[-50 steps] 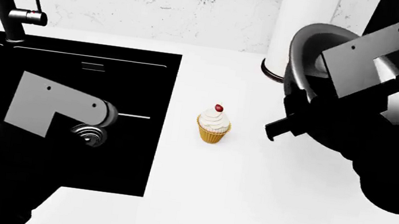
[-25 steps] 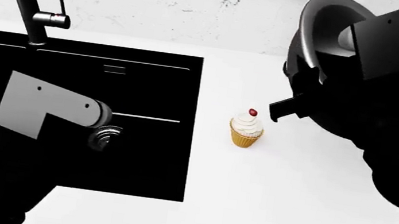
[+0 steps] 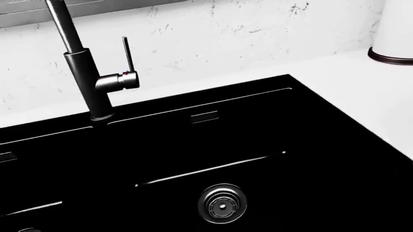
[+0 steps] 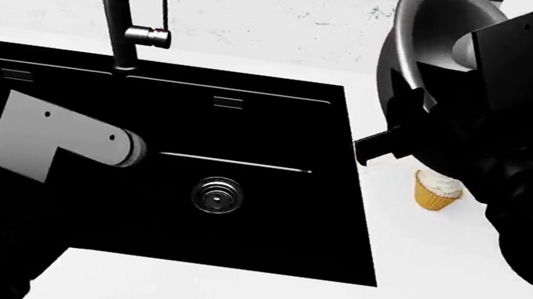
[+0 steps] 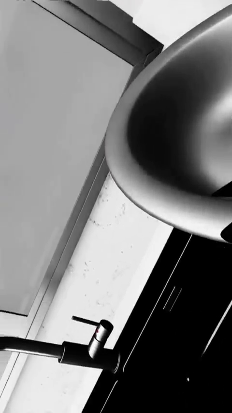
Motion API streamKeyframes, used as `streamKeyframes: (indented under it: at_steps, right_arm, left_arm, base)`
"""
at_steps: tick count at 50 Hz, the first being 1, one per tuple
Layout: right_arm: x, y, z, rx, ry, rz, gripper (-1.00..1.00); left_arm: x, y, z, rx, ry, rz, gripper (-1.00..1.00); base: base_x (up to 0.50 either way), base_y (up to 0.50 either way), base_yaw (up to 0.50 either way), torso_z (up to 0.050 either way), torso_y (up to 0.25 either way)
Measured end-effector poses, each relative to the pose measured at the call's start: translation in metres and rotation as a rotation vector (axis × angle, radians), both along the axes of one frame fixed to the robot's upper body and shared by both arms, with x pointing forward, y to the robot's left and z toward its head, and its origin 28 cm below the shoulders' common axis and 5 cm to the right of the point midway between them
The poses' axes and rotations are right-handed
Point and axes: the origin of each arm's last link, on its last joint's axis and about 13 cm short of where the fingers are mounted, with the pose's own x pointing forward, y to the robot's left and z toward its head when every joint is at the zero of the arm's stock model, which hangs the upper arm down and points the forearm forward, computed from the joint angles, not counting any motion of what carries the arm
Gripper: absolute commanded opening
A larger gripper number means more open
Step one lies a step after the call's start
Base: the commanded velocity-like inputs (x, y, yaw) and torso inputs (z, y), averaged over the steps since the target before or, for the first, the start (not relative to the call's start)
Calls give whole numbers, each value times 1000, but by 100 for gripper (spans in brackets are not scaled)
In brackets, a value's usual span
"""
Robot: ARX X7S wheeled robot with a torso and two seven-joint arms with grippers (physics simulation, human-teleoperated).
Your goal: Move the fresh-baked cupcake off the tray onto the counter, and place the bowl used for mixing into the sink.
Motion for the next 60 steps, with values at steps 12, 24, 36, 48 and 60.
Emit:
streamKeyframes:
  at_steps: [12,24,36,48,60]
  right_arm:
    - [1,1,-1,-4,-14,13,-100]
    - [4,3,-4,-6,-17,20,-100]
    - [5,4,-6,-4,-16,21,-100]
    - [6,6,-9,2,-10,24,-100]
    - [6,11,-9,34,24,44,-100]
  left_arm:
    - [4,1,1,1,-5,5,100]
    - [8,3,1,1,-11,12,100]
    - [8,4,0,1,-18,21,100]
    - [9,5,0,2,-22,27,100]
    - [11,5,0,1,-24,25,100]
  base:
    - [0,500,0,0,1]
    - [0,500,0,1,0]
    - [0,491,0,0,1]
    - [0,173,0,0,0]
    - [0,0,0,0,1]
